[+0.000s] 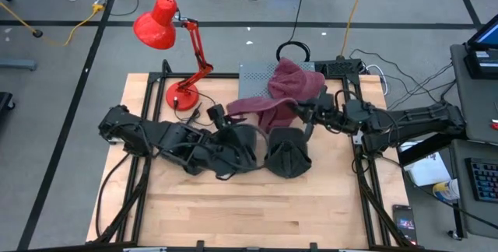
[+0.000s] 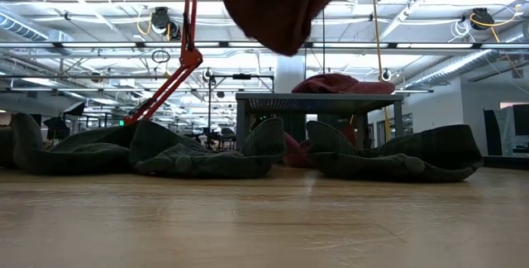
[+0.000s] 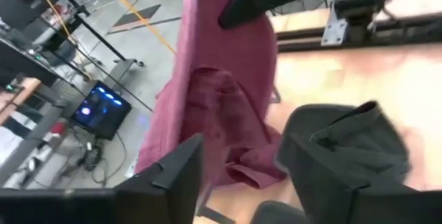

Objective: Pick & Place hat
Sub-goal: Stack the bottom red cap on the red cap on the shelf

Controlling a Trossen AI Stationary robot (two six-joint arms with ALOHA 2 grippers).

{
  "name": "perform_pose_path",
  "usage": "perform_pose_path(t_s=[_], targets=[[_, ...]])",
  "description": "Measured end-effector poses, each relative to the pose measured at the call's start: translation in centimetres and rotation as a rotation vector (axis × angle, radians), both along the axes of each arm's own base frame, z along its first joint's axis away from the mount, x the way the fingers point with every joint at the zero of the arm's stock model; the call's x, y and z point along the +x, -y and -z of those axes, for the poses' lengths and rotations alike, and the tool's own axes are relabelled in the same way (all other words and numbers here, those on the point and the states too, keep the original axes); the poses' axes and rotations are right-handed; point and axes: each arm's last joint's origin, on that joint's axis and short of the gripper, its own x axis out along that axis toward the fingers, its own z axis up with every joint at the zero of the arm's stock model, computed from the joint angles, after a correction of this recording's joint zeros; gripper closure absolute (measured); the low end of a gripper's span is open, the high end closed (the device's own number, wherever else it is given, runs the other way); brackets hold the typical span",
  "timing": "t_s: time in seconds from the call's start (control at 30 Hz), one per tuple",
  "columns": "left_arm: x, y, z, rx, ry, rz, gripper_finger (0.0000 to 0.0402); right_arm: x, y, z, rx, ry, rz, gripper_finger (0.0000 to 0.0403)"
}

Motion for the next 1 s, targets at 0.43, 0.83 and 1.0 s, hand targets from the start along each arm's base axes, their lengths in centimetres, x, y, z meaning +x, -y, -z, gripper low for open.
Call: perform_pose_path(t_s=[0.43, 0.83, 1.0], targets=[[-2.4, -1.2, -2.1, -0.711, 0.283, -0.150, 0.0158, -0.9, 0.0, -1.4, -0.290, -0.004, 0.041, 0.0397], [-1.5, 0.2, -3.9, -1.108, 0.541, -0.136, 0.0198, -1.6, -2.0, -3.2, -0.599, 0.052, 0.089, 0.0397], [-2.0, 2.0, -4.1, -1.079, 0.587, -0.103, 0.0207, -2.1, -3.3, -3.6, -0.688, 0.011, 0.163, 0.0397]])
